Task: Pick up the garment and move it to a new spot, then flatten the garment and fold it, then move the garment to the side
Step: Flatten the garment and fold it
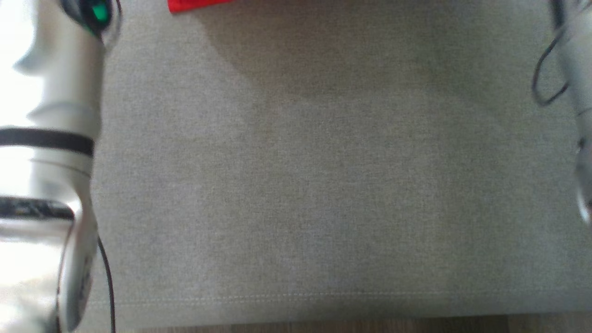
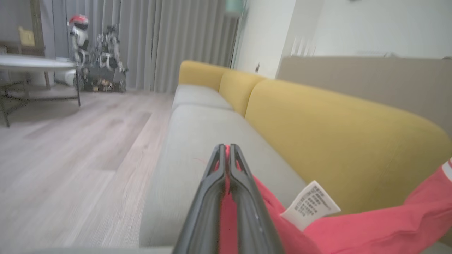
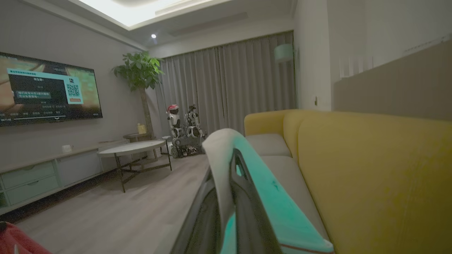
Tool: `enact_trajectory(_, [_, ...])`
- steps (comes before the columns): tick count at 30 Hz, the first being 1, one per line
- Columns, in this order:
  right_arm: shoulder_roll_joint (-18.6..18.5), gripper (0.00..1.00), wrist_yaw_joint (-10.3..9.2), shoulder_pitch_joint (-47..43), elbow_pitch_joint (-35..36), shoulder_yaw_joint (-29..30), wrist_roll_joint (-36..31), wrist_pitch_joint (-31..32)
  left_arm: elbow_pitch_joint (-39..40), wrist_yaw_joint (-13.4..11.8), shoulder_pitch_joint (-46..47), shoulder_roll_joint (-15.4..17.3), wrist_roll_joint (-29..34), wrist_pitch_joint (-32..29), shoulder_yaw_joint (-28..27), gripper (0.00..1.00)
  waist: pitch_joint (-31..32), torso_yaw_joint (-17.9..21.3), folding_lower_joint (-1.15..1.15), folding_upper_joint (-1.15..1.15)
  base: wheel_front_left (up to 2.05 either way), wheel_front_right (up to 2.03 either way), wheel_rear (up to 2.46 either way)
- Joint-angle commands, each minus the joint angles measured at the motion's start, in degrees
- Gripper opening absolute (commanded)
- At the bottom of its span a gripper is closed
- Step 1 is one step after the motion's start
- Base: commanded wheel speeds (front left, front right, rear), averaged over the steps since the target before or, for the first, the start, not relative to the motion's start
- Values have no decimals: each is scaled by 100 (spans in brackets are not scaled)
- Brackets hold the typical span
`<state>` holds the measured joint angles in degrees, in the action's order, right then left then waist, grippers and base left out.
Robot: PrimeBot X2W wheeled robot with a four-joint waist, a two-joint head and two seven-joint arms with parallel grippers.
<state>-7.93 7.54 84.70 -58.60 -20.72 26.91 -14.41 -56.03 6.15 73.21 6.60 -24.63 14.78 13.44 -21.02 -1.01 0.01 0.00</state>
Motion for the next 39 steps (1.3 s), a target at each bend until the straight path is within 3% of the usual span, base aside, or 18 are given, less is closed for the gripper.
enact_trajectory(1, [137,0,-5,32,89,-30,76,-44,98,35,153,209,49,21,-88,0,-25,11,-1,0,0,0,0])
enact_trajectory(7, [213,0,-5,-537,-341,-427,429,-54,-516,103,-235,114,27,21,-48,0,-115,74,-1,0,0,0,0])
enact_trajectory(11, [2,0,-5,-1197,-229,-629,518,-57,-554,121,-737,91,-48,21,-134,0,-40,88,-1,0,0,0,0])
enact_trajectory(21, [-409,0,-5,-3478,657,-186,541,-58,605,132,-2844,-59,-104,21,-607,0,615,63,-1,0,0,0,0])
enact_trajectory(25, [-476,0,-5,-4637,1286,156,195,-58,1283,133,-3863,-104,12,21,-707,0,941,84,-1,0,0,0,0])
enact_trajectory(31, [-285,0,-5,-6031,2360,620,-233,-25,2205,132,-4977,-55,207,21,-791,0,1214,193,-1,0,0,0,0])
enact_trajectory(39, [218,0,-5,-8291,4795,1619,-933,1029,3624,-70,-6535,-35,241,-6,-986,0,1563,228,-1,0,0,0,0])
